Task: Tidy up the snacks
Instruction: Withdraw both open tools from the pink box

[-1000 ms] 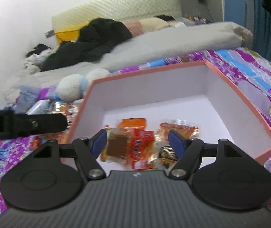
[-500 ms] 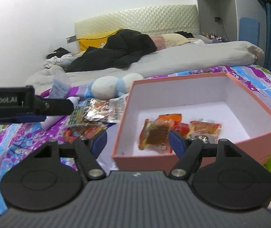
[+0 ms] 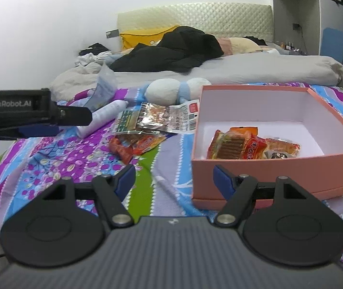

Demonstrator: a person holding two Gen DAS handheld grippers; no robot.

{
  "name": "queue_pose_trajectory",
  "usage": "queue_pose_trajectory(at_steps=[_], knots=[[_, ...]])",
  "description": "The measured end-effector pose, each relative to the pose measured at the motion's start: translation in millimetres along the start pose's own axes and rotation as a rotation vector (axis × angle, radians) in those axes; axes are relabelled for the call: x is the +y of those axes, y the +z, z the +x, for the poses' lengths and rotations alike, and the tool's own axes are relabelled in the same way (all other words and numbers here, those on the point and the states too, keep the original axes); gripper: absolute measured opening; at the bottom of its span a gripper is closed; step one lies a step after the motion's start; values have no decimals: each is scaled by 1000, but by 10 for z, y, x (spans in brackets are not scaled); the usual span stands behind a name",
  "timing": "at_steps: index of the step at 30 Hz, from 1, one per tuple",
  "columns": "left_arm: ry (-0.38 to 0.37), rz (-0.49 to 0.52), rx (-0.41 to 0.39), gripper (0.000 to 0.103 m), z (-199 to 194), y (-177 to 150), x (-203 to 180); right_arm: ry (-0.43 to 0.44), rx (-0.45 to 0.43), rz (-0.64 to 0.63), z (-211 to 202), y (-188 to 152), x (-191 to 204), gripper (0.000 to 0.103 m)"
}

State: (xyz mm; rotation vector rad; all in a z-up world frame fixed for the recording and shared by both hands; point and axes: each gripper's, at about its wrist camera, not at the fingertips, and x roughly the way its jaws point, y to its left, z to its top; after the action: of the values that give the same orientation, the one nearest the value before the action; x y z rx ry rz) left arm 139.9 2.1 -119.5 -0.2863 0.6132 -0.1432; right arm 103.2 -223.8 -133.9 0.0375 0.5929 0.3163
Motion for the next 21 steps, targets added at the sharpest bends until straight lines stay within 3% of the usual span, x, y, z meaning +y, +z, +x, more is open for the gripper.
queue_pose_trajectory(at_steps=[9,13,21], knots=[[26,-61,24,84,-14,-82,246,-41,22,-70,-2,20,178,73],[29,-89,21,84,85,-37,370,-111,43,-205,132,45,319,72],[34,-184,68,84,718,-8,730,-108,12,-308,543,190,484,60]])
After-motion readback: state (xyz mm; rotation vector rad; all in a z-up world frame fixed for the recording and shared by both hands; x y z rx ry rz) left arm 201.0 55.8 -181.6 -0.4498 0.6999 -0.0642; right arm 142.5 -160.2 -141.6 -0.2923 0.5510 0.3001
